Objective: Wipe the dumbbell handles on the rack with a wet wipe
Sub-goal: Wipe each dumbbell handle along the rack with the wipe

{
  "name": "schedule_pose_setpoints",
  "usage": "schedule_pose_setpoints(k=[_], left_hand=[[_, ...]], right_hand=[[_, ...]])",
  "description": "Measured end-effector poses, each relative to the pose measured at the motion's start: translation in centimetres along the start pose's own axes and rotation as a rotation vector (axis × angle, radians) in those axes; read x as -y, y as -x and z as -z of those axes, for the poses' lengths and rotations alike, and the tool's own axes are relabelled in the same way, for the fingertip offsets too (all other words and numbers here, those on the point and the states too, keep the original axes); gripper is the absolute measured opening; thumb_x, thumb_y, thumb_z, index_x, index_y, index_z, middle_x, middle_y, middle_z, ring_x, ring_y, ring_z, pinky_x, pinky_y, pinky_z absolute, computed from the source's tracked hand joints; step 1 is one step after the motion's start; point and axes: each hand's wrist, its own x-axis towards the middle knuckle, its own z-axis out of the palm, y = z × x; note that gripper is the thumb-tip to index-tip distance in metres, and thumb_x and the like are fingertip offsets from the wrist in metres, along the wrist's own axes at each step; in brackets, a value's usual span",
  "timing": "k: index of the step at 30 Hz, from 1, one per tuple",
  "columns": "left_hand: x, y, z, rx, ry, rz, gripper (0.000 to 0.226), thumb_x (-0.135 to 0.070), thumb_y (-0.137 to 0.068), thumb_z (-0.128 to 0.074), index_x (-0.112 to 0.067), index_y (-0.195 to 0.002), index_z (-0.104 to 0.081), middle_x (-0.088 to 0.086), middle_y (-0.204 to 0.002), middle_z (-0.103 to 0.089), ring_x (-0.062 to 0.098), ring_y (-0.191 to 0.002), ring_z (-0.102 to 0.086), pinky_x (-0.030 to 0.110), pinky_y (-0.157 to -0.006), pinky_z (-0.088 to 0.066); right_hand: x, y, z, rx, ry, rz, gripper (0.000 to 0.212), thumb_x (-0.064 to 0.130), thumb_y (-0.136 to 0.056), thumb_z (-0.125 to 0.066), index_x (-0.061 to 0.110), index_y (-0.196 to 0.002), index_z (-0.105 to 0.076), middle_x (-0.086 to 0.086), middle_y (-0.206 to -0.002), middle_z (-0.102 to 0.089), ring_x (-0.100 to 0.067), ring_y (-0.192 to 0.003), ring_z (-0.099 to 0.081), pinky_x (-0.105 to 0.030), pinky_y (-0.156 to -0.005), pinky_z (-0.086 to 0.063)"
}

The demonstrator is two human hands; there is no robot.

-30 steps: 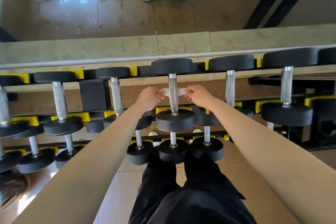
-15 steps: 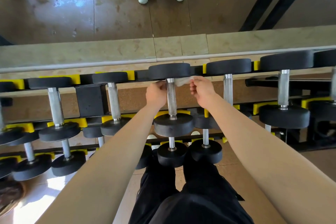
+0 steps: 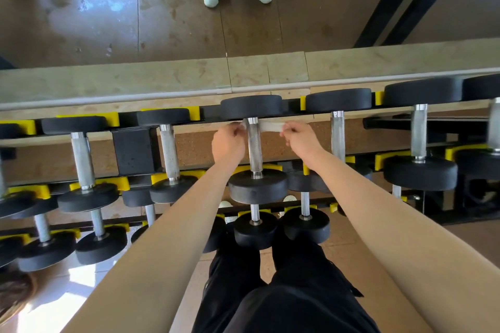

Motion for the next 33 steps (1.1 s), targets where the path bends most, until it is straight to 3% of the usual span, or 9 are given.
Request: schedule_pose_setpoints(k=[3, 6, 10, 14, 17, 21, 23, 27, 33], left_hand=[[2.0, 0.8, 1.6, -0.007, -0.132, -0.108, 0.028, -0.022, -0.104, -0.049, -0.018, -0.121, -0.070, 0.003, -0.115, -0.071, 0.022, -0.103, -0.065, 0.031, -0.085, -0.049], [4.5, 1.6, 2.7, -0.054, -0.172, -0.092, 0.028, -0.029, -0.106, -0.047, -0.021, -0.120, -0.070, -0.002, -0.117, -0.069, 0.018, -0.103, -0.064, 0.030, -0.084, -0.049], [4.9, 1.9, 0.8, 0.097, -0.237, -0.101, 0.027, -0.030, -0.106, -0.045, -0.020, -0.117, -0.068, -0.007, -0.106, -0.066, 0.012, -0.089, -0.061, 0.028, -0.073, -0.047], [5.1, 1.9, 0.4, 0.154, -0.347, -0.246, 0.027, -0.028, -0.105, -0.042, -0.018, -0.098, -0.067, -0.005, -0.094, -0.063, 0.016, -0.094, -0.058, 0.034, -0.075, -0.051], [7.1, 2.4, 2.3, 0.121, -0.404, -0.301, 0.030, -0.025, -0.103, -0.043, -0.018, -0.093, -0.070, -0.005, -0.094, -0.066, 0.012, -0.092, -0.053, 0.028, -0.069, -0.045], [8.4, 3.2, 3.4, 0.182, -0.446, -0.200, 0.037, -0.028, -0.101, -0.040, -0.019, -0.072, -0.061, 0.000, -0.074, -0.062, 0.015, -0.074, -0.058, 0.037, -0.069, -0.057], [7.4, 3.3, 2.7, 0.284, -0.467, -0.163, 0.039, -0.030, -0.102, -0.039, -0.019, -0.069, -0.058, 0.002, -0.071, -0.060, 0.017, -0.070, -0.060, 0.034, -0.067, -0.055], [5.4, 3.2, 1.3, 0.463, -0.472, -0.179, 0.043, -0.031, -0.103, -0.037, -0.013, -0.069, -0.057, 0.005, -0.068, -0.057, 0.021, -0.068, -0.059, 0.033, -0.062, -0.047], [8.7, 3.0, 5.0, 0.435, -0.486, -0.100, 0.042, -0.031, -0.102, -0.040, -0.011, -0.069, -0.058, 0.008, -0.067, -0.055, 0.021, -0.066, -0.056, 0.032, -0.060, -0.039]], right_hand=[[-0.2, 0.4, -1.5, 0.080, 0.038, -0.027, 0.026, 0.024, -0.106, -0.044, 0.012, -0.095, -0.064, -0.002, -0.078, -0.056, -0.015, -0.075, -0.052, -0.034, -0.081, -0.048], [0.3, 0.6, -3.4, 0.192, 0.182, -0.003, 0.028, 0.026, -0.107, -0.042, 0.009, -0.105, -0.064, -0.003, -0.081, -0.059, -0.015, -0.075, -0.055, -0.034, -0.081, -0.051], [-0.1, 0.4, -1.0, 0.130, 0.254, 0.021, 0.027, 0.023, -0.105, -0.044, 0.007, -0.103, -0.066, -0.005, -0.083, -0.059, -0.018, -0.076, -0.054, -0.034, -0.075, -0.047], [-1.9, 0.8, 0.6, 0.116, 0.337, -0.029, 0.023, 0.020, -0.103, -0.049, 0.008, -0.108, -0.068, -0.008, -0.092, -0.062, -0.016, -0.072, -0.053, -0.025, -0.065, -0.043], [-2.4, 1.4, -1.8, 0.203, 0.471, -0.009, 0.023, 0.022, -0.104, -0.048, 0.011, -0.112, -0.066, -0.009, -0.099, -0.066, -0.020, -0.080, -0.063, -0.028, -0.070, -0.052], [-2.8, 1.8, -3.6, 0.318, 0.595, -0.013, 0.029, 0.027, -0.106, -0.041, 0.011, -0.099, -0.064, -0.008, -0.089, -0.062, -0.013, -0.071, -0.054, -0.023, -0.063, -0.042], [-2.8, 2.2, -2.2, 0.363, 0.669, -0.049, 0.031, 0.022, -0.106, -0.041, 0.006, -0.097, -0.065, -0.009, -0.088, -0.062, -0.016, -0.075, -0.055, -0.025, -0.067, -0.043], [-3.0, 2.5, 0.0, 0.345, 0.758, -0.093, 0.036, 0.018, -0.103, -0.044, 0.010, -0.069, -0.050, -0.003, -0.066, -0.042, -0.013, -0.060, -0.040, -0.024, -0.056, -0.031], [-1.9, 2.6, -4.6, 0.402, 0.768, -0.027, 0.040, 0.036, -0.101, -0.050, 0.018, -0.066, -0.054, 0.000, -0.064, -0.049, -0.013, -0.057, -0.047, -0.026, -0.059, -0.038]])
